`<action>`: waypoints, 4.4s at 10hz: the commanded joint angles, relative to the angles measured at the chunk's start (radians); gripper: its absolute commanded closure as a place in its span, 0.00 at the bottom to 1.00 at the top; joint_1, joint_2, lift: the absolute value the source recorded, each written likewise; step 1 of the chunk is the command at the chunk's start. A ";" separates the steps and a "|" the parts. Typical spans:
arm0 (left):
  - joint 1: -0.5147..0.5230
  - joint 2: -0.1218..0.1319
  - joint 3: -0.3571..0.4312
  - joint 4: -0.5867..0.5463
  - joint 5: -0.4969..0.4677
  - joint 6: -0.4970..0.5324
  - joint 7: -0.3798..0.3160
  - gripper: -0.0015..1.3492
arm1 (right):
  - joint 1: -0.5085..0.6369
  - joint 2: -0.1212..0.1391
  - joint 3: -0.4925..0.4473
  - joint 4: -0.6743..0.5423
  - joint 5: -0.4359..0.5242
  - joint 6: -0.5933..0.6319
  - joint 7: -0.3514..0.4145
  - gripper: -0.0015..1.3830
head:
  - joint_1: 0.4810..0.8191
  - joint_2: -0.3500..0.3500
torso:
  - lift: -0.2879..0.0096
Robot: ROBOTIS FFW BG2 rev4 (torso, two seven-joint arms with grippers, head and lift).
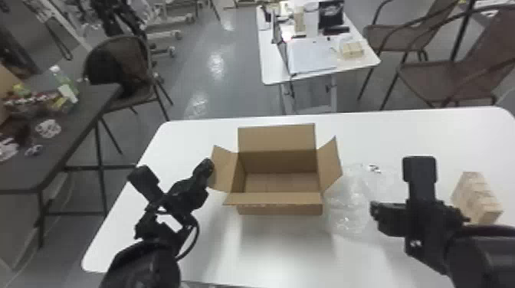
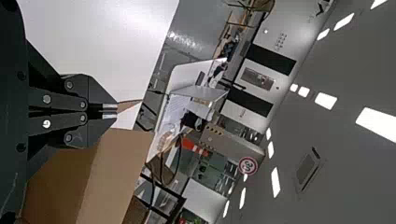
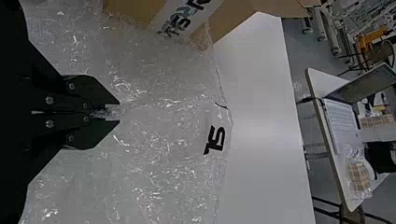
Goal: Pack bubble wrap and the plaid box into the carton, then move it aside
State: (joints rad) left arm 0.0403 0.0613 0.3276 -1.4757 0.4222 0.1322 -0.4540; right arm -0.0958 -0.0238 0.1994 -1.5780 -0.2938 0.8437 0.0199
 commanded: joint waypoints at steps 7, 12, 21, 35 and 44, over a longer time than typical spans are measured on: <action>0.010 -0.003 0.013 0.000 0.010 -0.013 0.000 0.90 | 0.148 -0.001 -0.072 -0.389 0.016 -0.023 -0.061 0.88 | 0.63 0.85 | 0.75; 0.010 -0.012 0.014 0.002 0.010 -0.011 0.005 0.90 | 0.107 -0.001 -0.069 -0.505 -0.163 -0.061 -0.018 0.88 | 0.63 0.86 | 0.75; 0.049 -0.040 -0.125 -0.009 0.032 -0.157 0.198 0.90 | -0.180 0.010 0.078 -0.073 -0.424 -0.020 0.233 0.88 | 0.63 1.00 | 0.75; 0.043 -0.014 -0.154 -0.014 0.073 -0.186 0.212 0.90 | -0.199 0.025 0.155 0.233 -0.226 -0.322 0.324 0.09 | 0.63 1.00 | 0.75; 0.095 -0.006 -0.101 -0.046 0.102 -0.183 0.212 0.90 | 0.377 -0.064 -0.164 -0.298 0.097 -0.676 0.354 0.11 | 0.63 0.88 | 0.75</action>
State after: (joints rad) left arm 0.1301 0.0548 0.2239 -1.5194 0.5233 -0.0506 -0.2423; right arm 0.2357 -0.0869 0.0652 -1.8741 -0.1973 0.2125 0.3752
